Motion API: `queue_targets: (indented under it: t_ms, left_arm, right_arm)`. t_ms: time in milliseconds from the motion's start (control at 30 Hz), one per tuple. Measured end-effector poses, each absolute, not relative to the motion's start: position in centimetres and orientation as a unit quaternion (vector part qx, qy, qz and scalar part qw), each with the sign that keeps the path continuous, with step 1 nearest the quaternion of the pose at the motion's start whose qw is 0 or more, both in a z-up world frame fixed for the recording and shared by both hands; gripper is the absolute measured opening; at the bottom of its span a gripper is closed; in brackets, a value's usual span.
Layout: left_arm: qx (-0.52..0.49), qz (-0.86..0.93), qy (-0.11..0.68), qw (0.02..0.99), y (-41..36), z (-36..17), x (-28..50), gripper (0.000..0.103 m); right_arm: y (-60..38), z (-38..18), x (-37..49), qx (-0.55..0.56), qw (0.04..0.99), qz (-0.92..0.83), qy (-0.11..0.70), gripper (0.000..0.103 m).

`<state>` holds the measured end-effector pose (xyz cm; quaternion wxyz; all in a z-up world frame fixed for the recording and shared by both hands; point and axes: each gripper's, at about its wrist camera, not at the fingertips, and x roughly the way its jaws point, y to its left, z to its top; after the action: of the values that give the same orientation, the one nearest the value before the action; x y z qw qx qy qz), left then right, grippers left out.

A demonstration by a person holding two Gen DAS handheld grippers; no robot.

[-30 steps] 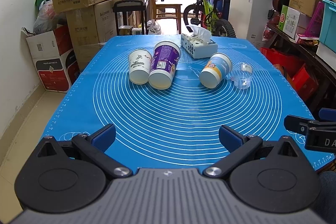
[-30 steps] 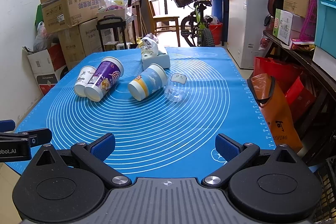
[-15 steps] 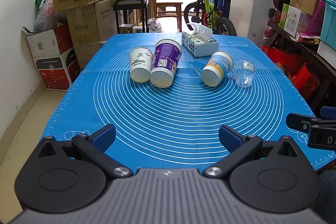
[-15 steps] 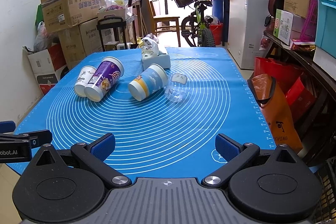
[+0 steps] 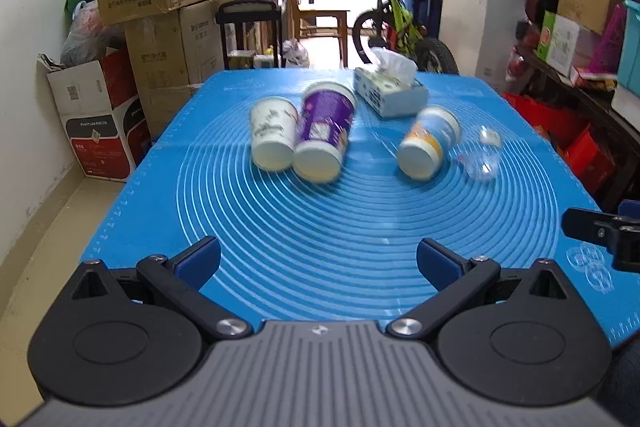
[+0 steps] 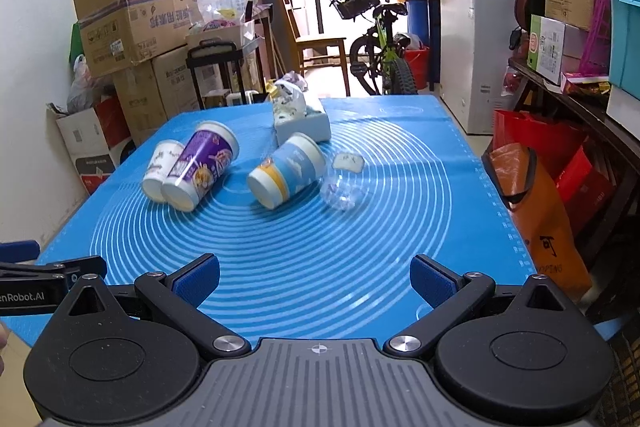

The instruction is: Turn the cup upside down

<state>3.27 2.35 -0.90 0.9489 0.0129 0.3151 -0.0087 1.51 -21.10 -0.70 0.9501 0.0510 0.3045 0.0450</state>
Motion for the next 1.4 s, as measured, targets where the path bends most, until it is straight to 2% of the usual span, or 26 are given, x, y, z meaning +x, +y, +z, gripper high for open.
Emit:
queue_targets:
  t_ms: [133,567,933,1200,1267,1300,1367,1400]
  left_arm:
    - [0.009,0.027,0.284,0.958,3.6,-0.8,5.0,0.103]
    - [0.027,0.064,0.252,0.965,6.7,-1.1,14.0,0.103]
    - [0.051,0.032,0.282,0.958,6.7,-3.1,21.7,0.103]
    - [0.051,0.036,0.330,0.942,6.9,-5.3,24.4,0.102]
    - [0.053,0.039,0.348,0.935,6.9,-5.8,24.9,0.099]
    - [0.050,0.037,0.351,0.934,6.9,-6.0,25.0,0.089]
    - [0.029,0.024,0.359,0.933,7.3,-6.1,25.1,0.082]
    - [0.020,0.024,0.362,0.932,7.5,-6.1,25.1,0.075]
  right_arm:
    - [-20.6,-0.4,3.7,0.042,0.953,0.040,0.298,0.101]
    - [-19.3,-1.8,10.6,0.052,0.951,0.039,0.303,0.101]
    - [-21.7,-4.5,12.2,0.052,0.947,0.008,0.318,0.100]
    - [-23.2,-5.3,12.8,0.058,0.945,-0.010,0.323,0.101]
    - [-23.3,-5.5,12.8,0.057,0.944,-0.012,0.325,0.100]
    - [-23.3,-5.6,12.9,0.057,0.944,-0.012,0.326,0.101]
    - [-23.3,-5.7,12.9,0.058,0.943,-0.012,0.326,0.101]
    - [-23.4,-5.8,12.8,0.058,0.943,-0.013,0.327,0.101]
